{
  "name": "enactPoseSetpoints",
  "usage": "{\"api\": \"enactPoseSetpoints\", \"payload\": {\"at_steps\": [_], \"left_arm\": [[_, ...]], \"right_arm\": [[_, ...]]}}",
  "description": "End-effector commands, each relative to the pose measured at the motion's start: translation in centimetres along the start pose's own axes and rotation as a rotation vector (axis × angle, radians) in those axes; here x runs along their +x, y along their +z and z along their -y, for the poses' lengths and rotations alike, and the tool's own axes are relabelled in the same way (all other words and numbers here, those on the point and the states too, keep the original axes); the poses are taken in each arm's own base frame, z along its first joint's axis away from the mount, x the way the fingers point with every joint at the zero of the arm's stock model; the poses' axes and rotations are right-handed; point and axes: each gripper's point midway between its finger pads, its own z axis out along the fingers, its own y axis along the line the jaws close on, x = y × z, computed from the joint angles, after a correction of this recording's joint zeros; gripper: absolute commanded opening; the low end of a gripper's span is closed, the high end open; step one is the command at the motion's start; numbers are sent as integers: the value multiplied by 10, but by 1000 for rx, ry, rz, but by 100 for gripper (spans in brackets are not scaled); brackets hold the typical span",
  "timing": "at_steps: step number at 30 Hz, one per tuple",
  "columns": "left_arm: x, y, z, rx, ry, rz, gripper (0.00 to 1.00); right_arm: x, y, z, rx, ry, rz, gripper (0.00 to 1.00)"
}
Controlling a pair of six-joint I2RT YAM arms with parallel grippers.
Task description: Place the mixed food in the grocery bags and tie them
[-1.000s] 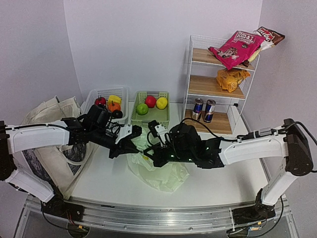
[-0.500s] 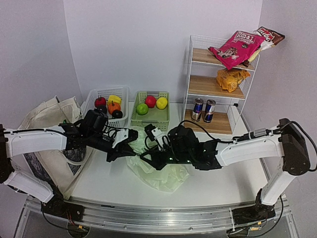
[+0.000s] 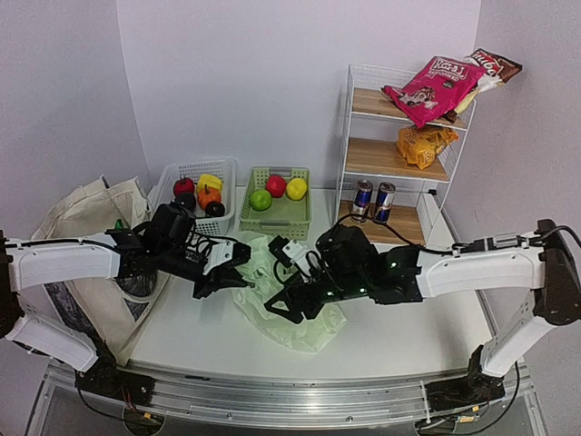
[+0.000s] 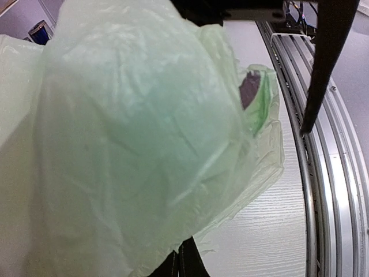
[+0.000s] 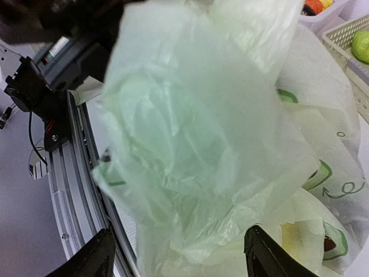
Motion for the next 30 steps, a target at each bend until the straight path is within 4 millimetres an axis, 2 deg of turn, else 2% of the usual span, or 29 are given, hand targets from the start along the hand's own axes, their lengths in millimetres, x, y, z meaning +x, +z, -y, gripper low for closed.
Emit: {"api": "enactPoseSetpoints", "payload": {"at_steps": [1, 6, 8, 10, 12, 14, 17, 19, 22, 30], "left_arm": [[-10, -6, -5, -27, 43, 38, 0], [-13, -7, -5, -26, 45, 44, 0], [-13, -7, -6, -27, 47, 44, 0], [-14, -7, -5, -26, 50, 44, 0], [-13, -7, -5, -25, 52, 42, 0], [-14, -8, -6, -29, 52, 42, 0], [-17, -9, -8, -37, 49, 47, 0], [-18, -9, -9, -38, 46, 48, 0], [-21, -11, -9, -42, 48, 54, 0], [-23, -10, -9, -34, 43, 62, 0]], "right_arm": [[-36, -44, -12, -4, -60, 51, 80], [-55, -67, -25, -110, -49, 51, 85], [-64, -75, -17, -156, 35, 63, 85], [-77, -80, 1, -156, 123, 84, 84], [-94, -79, 17, -128, 189, 113, 83], [-113, -78, 18, -147, 212, 135, 81], [-125, -68, 12, -194, 238, 127, 80], [-123, -64, 10, -217, 245, 110, 78], [-108, -63, 11, -212, 253, 85, 78], [-92, -90, 12, -131, 242, 141, 78]]}}
